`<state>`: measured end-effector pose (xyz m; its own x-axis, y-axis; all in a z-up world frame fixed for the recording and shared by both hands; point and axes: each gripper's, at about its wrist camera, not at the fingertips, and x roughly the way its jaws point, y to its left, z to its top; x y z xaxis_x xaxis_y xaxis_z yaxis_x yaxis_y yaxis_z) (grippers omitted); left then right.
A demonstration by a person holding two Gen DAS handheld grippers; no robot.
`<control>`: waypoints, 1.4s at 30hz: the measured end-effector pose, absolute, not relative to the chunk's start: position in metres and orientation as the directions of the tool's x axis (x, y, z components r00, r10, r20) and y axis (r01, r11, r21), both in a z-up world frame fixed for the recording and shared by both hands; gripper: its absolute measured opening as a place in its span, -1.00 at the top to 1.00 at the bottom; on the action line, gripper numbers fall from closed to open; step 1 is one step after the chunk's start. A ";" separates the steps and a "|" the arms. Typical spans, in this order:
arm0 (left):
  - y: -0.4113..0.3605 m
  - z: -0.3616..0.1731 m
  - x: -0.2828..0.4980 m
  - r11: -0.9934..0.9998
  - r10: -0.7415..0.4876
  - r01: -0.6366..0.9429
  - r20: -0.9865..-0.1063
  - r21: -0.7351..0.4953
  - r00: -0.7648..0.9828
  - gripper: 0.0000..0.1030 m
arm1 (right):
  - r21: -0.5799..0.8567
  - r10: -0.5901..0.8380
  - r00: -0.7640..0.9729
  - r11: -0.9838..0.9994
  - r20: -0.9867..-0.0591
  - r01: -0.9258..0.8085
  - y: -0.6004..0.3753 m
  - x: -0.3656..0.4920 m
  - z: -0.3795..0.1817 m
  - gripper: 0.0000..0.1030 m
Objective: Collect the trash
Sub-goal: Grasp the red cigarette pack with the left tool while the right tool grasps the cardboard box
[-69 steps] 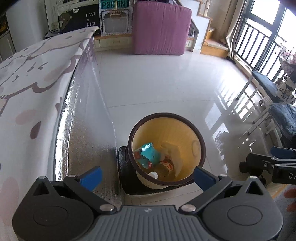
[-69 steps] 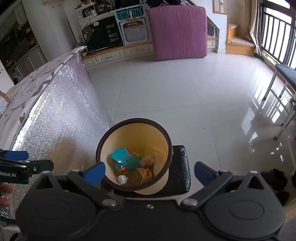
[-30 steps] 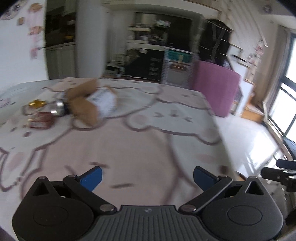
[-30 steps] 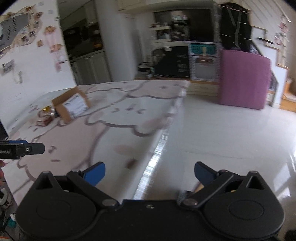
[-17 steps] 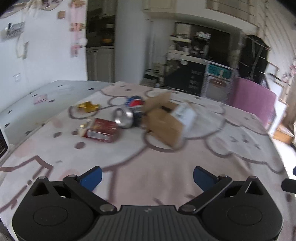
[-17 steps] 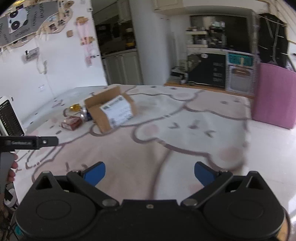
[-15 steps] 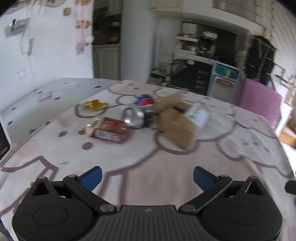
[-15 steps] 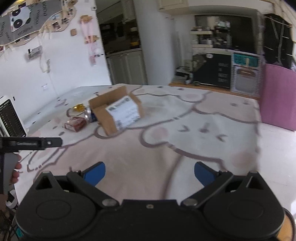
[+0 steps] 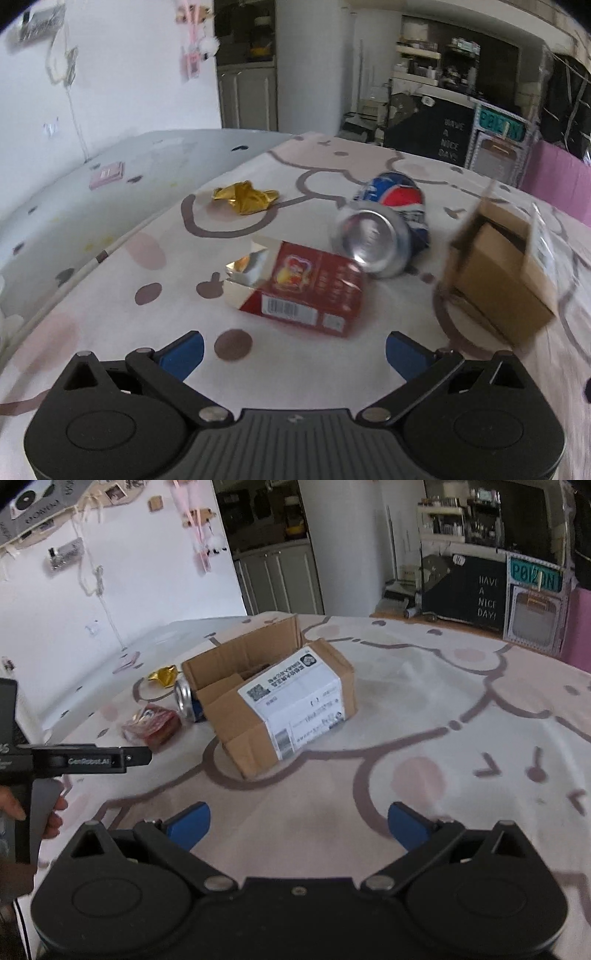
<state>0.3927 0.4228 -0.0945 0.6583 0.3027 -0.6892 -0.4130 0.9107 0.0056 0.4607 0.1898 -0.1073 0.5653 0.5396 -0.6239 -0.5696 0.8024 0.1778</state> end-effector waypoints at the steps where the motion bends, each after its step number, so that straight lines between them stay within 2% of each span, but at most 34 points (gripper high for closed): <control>1: 0.426 -0.096 0.396 0.907 0.302 -0.420 -0.690 -0.004 0.658 -1.00 | 0.184 0.545 0.556 0.798 -0.628 -0.573 0.197 0.468 -0.109 -1.00; 8: 0.432 -0.098 0.423 0.898 0.337 -0.439 -0.659 0.010 0.673 -1.00 | 0.169 0.540 0.541 0.791 -0.645 -0.588 0.233 0.499 -0.113 -1.00; 19: 0.439 -0.094 0.423 0.899 0.393 -0.419 -0.663 0.131 0.637 -1.00 | 0.205 0.503 0.560 0.835 -0.658 -0.510 0.170 0.540 -0.112 -1.00; 28: 0.477 -0.097 0.376 0.747 0.550 -0.650 -0.681 0.141 0.483 -1.00 | 0.163 0.418 0.616 0.889 -0.668 -0.427 0.139 0.577 -0.111 -1.00; 32: 0.482 -0.097 0.354 0.715 0.494 -0.699 -0.717 0.013 0.492 -1.00 | 0.178 0.466 0.590 0.859 -0.659 -0.480 0.135 0.576 -0.110 -1.00; 35: 0.473 -0.093 0.350 0.720 0.459 -0.692 -0.710 -0.054 0.534 -1.00 | 0.174 0.519 0.535 0.806 -0.667 -0.565 0.142 0.569 -0.112 -1.00; 39: 0.466 -0.092 0.358 0.688 0.427 -0.708 -0.700 -0.160 0.573 -1.00 | 0.115 0.530 0.557 0.782 -0.639 -0.613 0.162 0.557 -0.112 -1.00; 42: 0.462 -0.096 0.374 0.670 0.411 -0.712 -0.692 -0.212 0.593 -1.00 | 0.128 0.561 0.553 0.764 -0.616 -0.632 0.176 0.547 -0.110 -1.00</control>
<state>0.3741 0.4620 -0.0964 0.5933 0.4110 -0.6922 -0.7117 0.6697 -0.2124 0.5474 0.1755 -0.1097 0.5529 0.5607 -0.6163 -0.6320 0.7643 0.1284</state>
